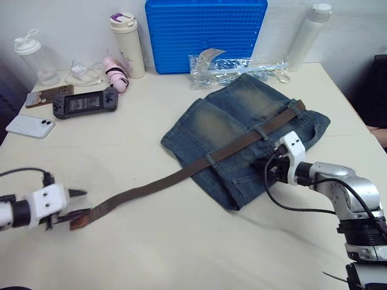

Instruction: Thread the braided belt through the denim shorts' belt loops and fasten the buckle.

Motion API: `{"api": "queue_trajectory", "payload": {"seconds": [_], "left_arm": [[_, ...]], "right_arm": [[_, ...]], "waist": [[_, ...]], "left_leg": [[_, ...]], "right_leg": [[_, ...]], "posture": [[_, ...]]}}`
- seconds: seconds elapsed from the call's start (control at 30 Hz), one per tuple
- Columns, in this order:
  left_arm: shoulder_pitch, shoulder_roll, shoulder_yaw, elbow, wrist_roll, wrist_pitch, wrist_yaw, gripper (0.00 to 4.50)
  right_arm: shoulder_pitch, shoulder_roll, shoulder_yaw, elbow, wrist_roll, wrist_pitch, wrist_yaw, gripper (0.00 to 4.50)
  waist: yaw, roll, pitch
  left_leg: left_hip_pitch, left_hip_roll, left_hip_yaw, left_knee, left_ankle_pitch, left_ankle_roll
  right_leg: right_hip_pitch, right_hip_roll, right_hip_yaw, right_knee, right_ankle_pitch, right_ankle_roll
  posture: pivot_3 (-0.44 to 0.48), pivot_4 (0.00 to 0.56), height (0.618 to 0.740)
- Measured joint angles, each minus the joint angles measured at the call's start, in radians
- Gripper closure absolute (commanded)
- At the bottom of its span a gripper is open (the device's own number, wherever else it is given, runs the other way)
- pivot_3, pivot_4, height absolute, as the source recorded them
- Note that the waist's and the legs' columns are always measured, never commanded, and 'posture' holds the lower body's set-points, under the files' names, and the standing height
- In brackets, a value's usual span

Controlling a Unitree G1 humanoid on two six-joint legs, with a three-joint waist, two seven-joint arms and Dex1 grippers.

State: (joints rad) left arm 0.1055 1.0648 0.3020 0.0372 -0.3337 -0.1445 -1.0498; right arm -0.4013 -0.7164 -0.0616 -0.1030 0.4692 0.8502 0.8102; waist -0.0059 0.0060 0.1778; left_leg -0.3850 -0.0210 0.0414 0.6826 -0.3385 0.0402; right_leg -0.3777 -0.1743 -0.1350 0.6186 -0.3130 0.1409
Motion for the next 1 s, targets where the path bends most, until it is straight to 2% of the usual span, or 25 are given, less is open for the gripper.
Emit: {"api": "queue_trajectory", "payload": {"seconds": [0.03, 0.1, 0.13, 0.23, 0.33, 0.4, 0.43, 0.5, 0.57, 0.67, 0.8, 0.83, 0.87, 0.9, 1.0], "left_arm": [[-0.048, -0.009, -0.017, -0.036, -0.037, 0.047, -0.010, 0.11], [-0.167, -0.035, -0.077, -0.121, -0.112, 0.153, -0.030, 0.00], [-0.221, -0.053, -0.116, -0.161, -0.140, 0.204, -0.036, 0.00], [-0.366, -0.134, -0.233, -0.218, -0.183, 0.346, -0.046, 0.00], [-0.618, -0.386, -0.429, -0.192, -0.171, 0.456, -0.039, 0.00], [-0.707, -0.513, -0.512, -0.164, -0.158, 0.476, -0.025, 0.00], [-0.787, -0.645, -0.589, -0.118, -0.127, 0.486, -0.005, 0.00], [-0.834, -0.729, -0.653, -0.070, -0.087, 0.485, 0.012, 0.00], [-0.893, -0.863, -0.749, 0.044, 0.006, 0.465, 0.037, 0.00], [-0.911, -0.991, -0.859, 0.182, 0.100, 0.441, 0.058, 0.00], [-0.936, -1.036, -0.948, 0.300, 0.235, 0.403, 0.091, 0.00], [-0.941, -1.032, -0.967, 0.341, 0.289, 0.382, 0.110, 0.43], [-0.942, -1.028, -0.974, 0.358, 0.310, 0.373, 0.121, 0.54], [-0.949, -1.027, -0.990, 0.392, 0.356, 0.344, 0.151, 0.84], [-0.991, -1.024, -1.027, 0.441, 0.456, 0.230, 0.209, 2.08]], "right_arm": [[0.003, -0.025, -0.016, -0.017, 0.018, 0.012, 0.017, 0.97], [0.002, -0.081, -0.064, -0.055, 0.059, 0.045, 0.053, 0.18], [0.000, -0.108, -0.082, -0.073, 0.078, 0.061, 0.067, 0.08], [0.020, -0.173, -0.123, -0.126, 0.124, 0.101, 0.100, 0.08], [0.092, -0.244, -0.186, -0.206, 0.152, 0.123, 0.122, 0.08], [0.117, -0.268, -0.206, -0.257, 0.163, 0.131, 0.127, 0.08], [0.174, -0.300, -0.243, -0.319, 0.168, 0.133, 0.128, 0.08], [0.233, -0.329, -0.269, -0.353, 0.160, 0.137, 0.124, 0.08], [0.367, -0.355, -0.336, -0.410, 0.135, 0.163, 0.106, 0.08], [0.453, -0.354, -0.416, -0.483, 0.133, 0.205, 0.077, 0.08], [0.553, -0.358, -0.546, -0.540, 0.104, 0.250, 0.049, 0.08], [0.581, -0.360, -0.582, -0.547, 0.090, 0.262, 0.044, 0.00], [0.588, -0.360, -0.591, -0.549, 0.083, 0.265, 0.041, 0.00], [0.596, -0.360, -0.606, -0.554, 0.071, 0.264, 0.035, 0.00], [0.582, -0.370, -0.612, -0.556, 0.057, 0.245, 0.023, 0.00]], "waist": [[0.006, 0.001, 0.001], [0.016, 0.003, 0.002], [0.017, 0.003, 0.002], [0.021, 0.003, 0.002], [0.046, 0.002, 0.002], [0.056, 0.000, 0.003], [0.060, -0.003, 0.002], [0.056, -0.003, 0.002], [0.064, -0.003, 0.002], [0.064, -0.003, 0.002], [0.061, -0.003, 0.002], [0.059, -0.003, 0.002], [0.058, -0.003, 0.002], [0.059, -0.003, 0.002], [0.061, -0.003, 0.003]], "left_leg": [[-0.001, -0.001, -0.001, 0.000, 0.000, 0.000], [-0.002, -0.003, -0.002, 0.001, 0.000, 0.002], [-0.002, -0.003, -0.001, 0.001, 0.000, 0.002], [-0.001, -0.003, -0.001, 0.001, 0.001, 0.002], [-0.003, -0.004, -0.001, 0.004, 0.002, 0.004], [-0.005, -0.003, 0.000, 0.007, 0.002, 0.004], [-0.005, -0.003, 0.001, 0.008, 0.002, 0.005], [-0.005, -0.003, 0.003, 0.008, 0.002, 0.005], [-0.005, -0.003, 0.003, 0.007, 0.003, 0.006], [-0.006, -0.002, 0.003, 0.008, 0.003, 0.006], [-0.005, -0.001, 0.002, 0.008, 0.003, 0.005], [-0.005, -0.001, 0.002, 0.008, 0.003, 0.005], [-0.004, -0.001, 0.002, 0.008, 0.003, 0.005], [-0.005, -0.002, 0.002, 0.008, 0.003, 0.006], [-0.005, -0.002, 0.001, 0.010, 0.003, 0.006]], "right_leg": [[0.000, 0.002, 0.000, 0.000, 0.000, 0.000], [0.001, 0.001, -0.001, -0.001, 0.000, 0.000], [0.001, 0.002, -0.001, -0.001, 0.000, 0.000], [0.001, 0.004, -0.002, -0.002, 0.000, 0.000], [0.003, 0.005, -0.001, -0.002, 0.001, 0.001], [0.003, 0.005, -0.001, -0.004, 0.001, 0.002], [0.005, 0.005, -0.001, -0.006, 0.001, 0.002], [0.005, 0.006, 0.000, -0.008, 0.001, 0.003], [0.006, 0.006, -0.001, -0.009, 0.001, 0.003], [0.006, 0.006, 0.000, -0.010, 0.001, 0.003], [0.006, 0.006, 0.000, -0.010, 0.001, 0.002], [0.006, 0.006, 0.000, -0.010, 0.002, 0.002], [0.006, 0.006, 0.000, -0.010, 0.002, 0.002], [0.006, 0.006, 0.000, -0.010, 0.002, 0.002], [0.007, 0.005, 0.000, -0.011, 0.003, 0.002]], "posture": [[0.000, 0.150, 0.693], [0.000, 0.150, 0.693], [0.000, 0.150, 0.693], [0.000, 0.150, 0.693], [0.000, 0.150, 0.693], [0.000, 0.150, 0.693], [0.000, 0.150, 0.693], [0.000, 0.150, 0.693], [0.000, 0.150, 0.693], [0.000, 0.150, 0.693], [0.000, 0.150, 0.693], [0.000, 0.150, 0.693], [0.000, 0.150, 0.693], [0.000, 0.150, 0.693], [0.000, 0.150, 0.693]]}}
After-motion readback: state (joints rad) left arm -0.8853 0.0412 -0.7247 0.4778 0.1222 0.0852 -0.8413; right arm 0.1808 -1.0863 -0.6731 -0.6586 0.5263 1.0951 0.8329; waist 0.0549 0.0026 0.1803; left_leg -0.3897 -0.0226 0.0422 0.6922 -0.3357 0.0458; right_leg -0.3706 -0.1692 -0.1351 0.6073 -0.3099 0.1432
